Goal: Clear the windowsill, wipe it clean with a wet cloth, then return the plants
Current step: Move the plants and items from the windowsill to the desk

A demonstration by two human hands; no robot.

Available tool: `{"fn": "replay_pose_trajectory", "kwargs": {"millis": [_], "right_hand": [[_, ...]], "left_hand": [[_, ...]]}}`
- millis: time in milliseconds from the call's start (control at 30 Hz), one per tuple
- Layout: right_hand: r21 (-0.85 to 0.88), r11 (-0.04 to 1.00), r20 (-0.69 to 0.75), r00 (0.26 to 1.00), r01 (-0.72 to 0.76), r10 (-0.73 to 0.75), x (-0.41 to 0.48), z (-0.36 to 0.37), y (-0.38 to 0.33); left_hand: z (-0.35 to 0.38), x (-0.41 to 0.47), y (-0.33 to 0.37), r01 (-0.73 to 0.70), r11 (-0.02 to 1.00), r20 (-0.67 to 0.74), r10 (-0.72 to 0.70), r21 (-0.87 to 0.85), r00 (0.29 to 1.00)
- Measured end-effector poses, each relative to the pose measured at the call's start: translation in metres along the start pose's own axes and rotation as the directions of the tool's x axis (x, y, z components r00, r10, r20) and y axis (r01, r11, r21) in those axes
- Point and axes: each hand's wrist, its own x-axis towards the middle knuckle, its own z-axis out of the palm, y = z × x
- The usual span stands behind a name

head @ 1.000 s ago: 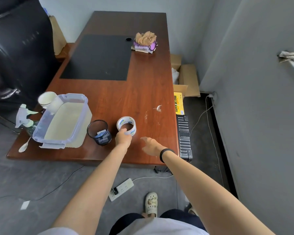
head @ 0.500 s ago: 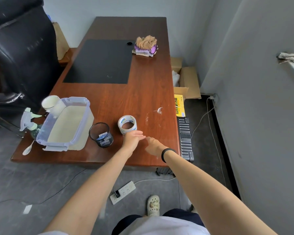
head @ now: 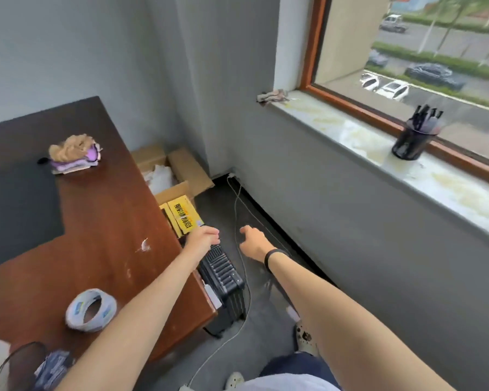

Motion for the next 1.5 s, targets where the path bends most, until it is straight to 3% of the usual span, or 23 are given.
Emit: {"fn": "replay_pose_trajectory", "kwargs": {"millis": [233,500,667,800,1033,1333,1500], "right_hand": [[0.218,0.957,-0.276,0.929,-0.19,0.247,-0.002,-0.121,0.113],[0.435,0.885,-0.541,0.737,-0.169,0.406,0.001,-0.245,0.218],[0.508,0.853,-0.632,0.619,-0.124,0.466,0.025,-0.308,0.265],[0.557,0.83,-0.671,0.568,-0.039,0.477,0.049,-0.345,0.282],[0.475,0.879,-0.647,0.662,-0.038,0.378,0.076,-0.375,0.3],[0.394,0.919,-0.775,0.533,-0.012,0.339,0.084,-0.39,0.308],[0.217,0.974,-0.823,0.547,0.057,0.152,0.089,-0.381,0.278]], "left_hand": [[0.15,0.018,0.096,-0.213,0.967,0.359,0.151,0.14,0.921],[0.284,0.042,0.193,-0.387,0.89,0.503,0.226,0.241,0.834],[0.35,0.067,0.249,-0.468,0.841,0.515,0.284,0.271,0.808],[0.392,0.087,0.287,-0.494,0.83,0.514,0.314,0.259,0.798],[0.431,0.098,0.313,-0.395,0.903,0.493,0.27,0.169,0.827],[0.446,0.103,0.313,-0.338,0.933,0.474,0.244,0.122,0.846],[0.436,0.109,0.323,-0.276,0.96,0.324,0.246,0.051,0.913]]}}
